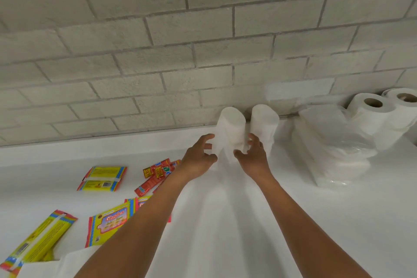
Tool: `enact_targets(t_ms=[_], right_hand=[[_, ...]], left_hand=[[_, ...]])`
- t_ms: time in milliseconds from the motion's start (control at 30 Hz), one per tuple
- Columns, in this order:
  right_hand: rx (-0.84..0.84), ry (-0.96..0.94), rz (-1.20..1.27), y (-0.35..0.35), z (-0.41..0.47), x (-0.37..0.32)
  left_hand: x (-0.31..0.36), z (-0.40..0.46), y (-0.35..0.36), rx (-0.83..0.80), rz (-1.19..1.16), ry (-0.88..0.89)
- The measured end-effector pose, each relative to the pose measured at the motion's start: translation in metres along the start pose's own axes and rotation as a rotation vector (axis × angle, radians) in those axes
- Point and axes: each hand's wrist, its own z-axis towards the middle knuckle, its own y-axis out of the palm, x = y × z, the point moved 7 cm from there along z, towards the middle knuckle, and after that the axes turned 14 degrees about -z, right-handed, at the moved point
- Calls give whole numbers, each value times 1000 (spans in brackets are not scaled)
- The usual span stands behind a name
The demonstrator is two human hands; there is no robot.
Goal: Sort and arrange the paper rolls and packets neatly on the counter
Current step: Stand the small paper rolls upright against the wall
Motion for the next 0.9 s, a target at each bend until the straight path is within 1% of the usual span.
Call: enact_targets(t_ms=[100, 167, 300, 367, 500, 700, 900], right_hand=[[-4, 4, 6, 3, -19, 4], [-25, -18, 18, 8, -35, 3], [-94, -75, 17, 25, -67, 0], [-120, -113, 9, 34, -83, -4], [-180, -172, -5, 56, -110, -18], [-276, -244, -48, 96, -153, -45], [-431, -287, -104, 150, -192, -79]], left_hand=[[-15, -22, -11, -9, -81, -14], [-23, -40, -20, -5, -91, 6], [-41, -76, -40, 59, -108, 59], [-52, -96, -53, 128, -116, 60], [-70, -137, -88, 267, -1, 63], [-110, -201, -154, 489, 170, 0], [-164, -254, -228, 628, 276, -129]])
